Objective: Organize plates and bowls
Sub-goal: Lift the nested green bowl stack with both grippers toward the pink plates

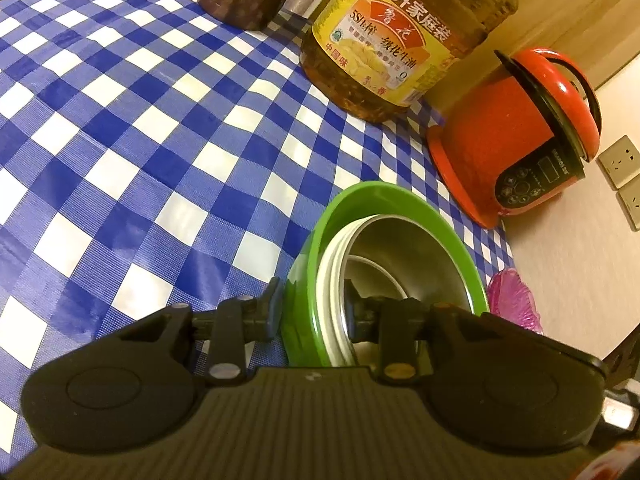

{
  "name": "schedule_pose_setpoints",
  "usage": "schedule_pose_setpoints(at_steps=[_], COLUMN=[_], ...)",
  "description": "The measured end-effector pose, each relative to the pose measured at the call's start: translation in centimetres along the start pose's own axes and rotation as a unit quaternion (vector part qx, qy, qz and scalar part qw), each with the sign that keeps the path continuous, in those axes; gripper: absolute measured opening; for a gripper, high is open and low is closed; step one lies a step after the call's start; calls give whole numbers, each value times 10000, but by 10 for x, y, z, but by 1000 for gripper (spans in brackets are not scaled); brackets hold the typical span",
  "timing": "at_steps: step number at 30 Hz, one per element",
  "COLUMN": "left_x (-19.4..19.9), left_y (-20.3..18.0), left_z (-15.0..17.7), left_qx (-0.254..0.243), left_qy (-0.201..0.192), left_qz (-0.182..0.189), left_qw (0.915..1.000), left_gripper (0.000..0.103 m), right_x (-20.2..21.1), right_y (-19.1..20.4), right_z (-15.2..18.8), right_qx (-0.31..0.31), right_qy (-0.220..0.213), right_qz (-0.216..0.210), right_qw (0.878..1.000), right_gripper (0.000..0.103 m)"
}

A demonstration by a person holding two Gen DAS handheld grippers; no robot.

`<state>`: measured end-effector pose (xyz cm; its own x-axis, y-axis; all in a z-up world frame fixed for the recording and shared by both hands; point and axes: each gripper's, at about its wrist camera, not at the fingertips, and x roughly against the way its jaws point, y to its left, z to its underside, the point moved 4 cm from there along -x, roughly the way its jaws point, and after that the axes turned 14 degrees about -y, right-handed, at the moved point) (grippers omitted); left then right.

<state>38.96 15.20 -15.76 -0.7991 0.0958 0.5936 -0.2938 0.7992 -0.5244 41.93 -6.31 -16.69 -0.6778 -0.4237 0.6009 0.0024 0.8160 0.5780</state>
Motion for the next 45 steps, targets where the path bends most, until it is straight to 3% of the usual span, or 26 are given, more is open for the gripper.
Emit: schedule_pose_setpoints(at_steps=[10,19,45], left_x=[6,22,112], left_y=[-3,-21,-102], left_z=[6,19,106], left_qx=[-95,-298,-865], left_qy=[89,169,530], left_qz=[-75,20,515], left_qw=[9999,9994,9935], left_gripper=[26,26,25], right_x=[5,34,201], right_y=[-2,-12,-76], right_z=[1,2,30], right_qx=[-58,-155,-754], right_qy=[20,-64,-562], right_qz=[76,220,671], right_qw=[10000,9996,9933], right_gripper=[31,30,30])
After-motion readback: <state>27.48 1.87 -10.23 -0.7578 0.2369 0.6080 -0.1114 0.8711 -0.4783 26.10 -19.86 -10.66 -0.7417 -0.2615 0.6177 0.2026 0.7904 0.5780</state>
